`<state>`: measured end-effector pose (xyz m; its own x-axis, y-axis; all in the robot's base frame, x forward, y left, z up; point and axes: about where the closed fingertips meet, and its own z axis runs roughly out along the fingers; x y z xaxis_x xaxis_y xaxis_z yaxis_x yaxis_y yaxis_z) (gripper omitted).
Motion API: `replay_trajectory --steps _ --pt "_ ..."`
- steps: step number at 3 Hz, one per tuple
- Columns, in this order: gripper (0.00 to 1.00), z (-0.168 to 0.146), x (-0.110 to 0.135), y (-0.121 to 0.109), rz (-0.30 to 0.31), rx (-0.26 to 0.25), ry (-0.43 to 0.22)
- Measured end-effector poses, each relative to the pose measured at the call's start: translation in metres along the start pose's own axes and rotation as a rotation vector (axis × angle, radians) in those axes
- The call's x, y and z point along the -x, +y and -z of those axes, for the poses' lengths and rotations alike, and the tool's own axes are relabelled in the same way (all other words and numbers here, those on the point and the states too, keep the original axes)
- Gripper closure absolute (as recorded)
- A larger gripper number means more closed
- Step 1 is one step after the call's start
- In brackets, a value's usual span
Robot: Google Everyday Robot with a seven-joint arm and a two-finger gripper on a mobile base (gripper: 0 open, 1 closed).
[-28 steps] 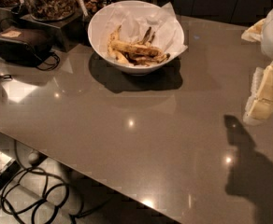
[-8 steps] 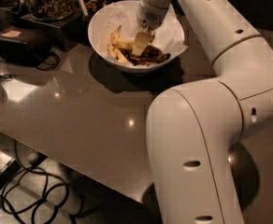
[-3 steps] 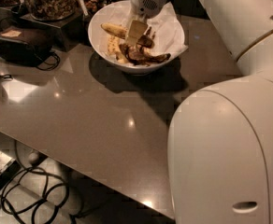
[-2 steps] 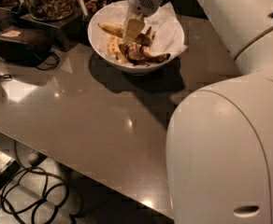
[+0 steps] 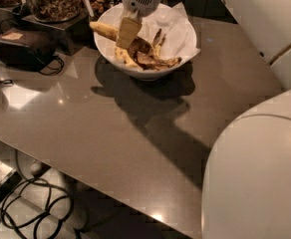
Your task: Pick banana from white bowl
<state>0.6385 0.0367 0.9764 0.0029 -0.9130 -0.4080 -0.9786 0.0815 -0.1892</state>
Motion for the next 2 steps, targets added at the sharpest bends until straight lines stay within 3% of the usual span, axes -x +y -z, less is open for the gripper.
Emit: replay_trajectory --steps 2 --pt "1.00 0.026 0.015 0.048 0.035 0.046 0.031"
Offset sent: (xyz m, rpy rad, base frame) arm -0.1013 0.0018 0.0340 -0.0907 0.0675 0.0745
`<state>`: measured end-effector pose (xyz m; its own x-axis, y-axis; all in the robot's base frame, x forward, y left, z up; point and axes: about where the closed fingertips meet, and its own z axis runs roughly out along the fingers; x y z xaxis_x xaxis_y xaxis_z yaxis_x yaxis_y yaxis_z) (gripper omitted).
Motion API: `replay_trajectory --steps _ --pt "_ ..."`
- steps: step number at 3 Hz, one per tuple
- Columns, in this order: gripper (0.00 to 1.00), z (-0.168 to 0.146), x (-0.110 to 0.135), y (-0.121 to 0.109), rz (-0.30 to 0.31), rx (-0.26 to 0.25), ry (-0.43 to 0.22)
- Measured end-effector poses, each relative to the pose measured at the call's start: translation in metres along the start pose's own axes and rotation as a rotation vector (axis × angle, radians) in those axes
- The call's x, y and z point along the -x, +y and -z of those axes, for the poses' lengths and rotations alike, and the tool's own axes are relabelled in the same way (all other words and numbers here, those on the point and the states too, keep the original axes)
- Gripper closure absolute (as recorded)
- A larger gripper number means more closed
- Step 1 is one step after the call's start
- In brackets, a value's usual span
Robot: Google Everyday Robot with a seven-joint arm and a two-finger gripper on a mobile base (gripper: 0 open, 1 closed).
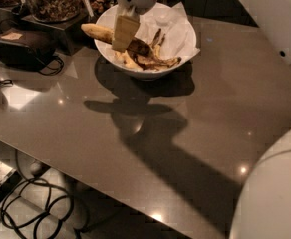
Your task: Pick banana from white bowl
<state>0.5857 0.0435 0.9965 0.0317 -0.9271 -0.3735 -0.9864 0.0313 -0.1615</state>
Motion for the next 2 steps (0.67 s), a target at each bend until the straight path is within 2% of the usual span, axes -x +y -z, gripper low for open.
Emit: replay_trajectory --steps 1,2 --pt "1.00 0.0099 0.0062 0.0252 0.042 0.030 -0.003" --pt "1.00 0.0103 0.0063 0.0254 0.043 0.029 -0.004"
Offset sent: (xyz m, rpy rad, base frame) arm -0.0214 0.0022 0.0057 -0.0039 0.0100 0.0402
